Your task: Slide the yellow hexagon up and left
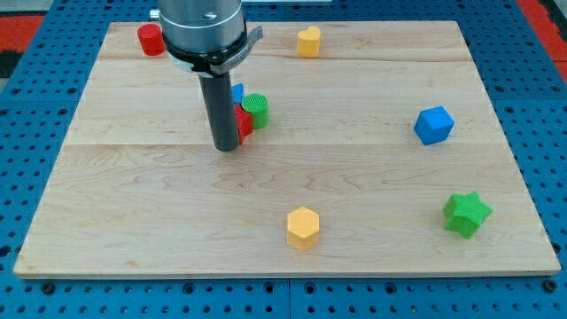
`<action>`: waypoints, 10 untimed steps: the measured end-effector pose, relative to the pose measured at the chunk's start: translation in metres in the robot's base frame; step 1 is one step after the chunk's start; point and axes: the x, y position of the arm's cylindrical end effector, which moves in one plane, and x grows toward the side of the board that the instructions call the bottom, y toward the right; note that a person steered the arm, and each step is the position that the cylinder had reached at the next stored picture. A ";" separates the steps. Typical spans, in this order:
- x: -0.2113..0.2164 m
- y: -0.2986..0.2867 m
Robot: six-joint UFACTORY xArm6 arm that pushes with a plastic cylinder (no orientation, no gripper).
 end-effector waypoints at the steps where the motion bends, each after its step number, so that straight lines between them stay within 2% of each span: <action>1: 0.021 0.024; 2: 0.047 0.100; 4: 0.119 0.136; 5: 0.129 0.133; 7: 0.127 0.076; 9: 0.130 0.067; 10: 0.157 0.067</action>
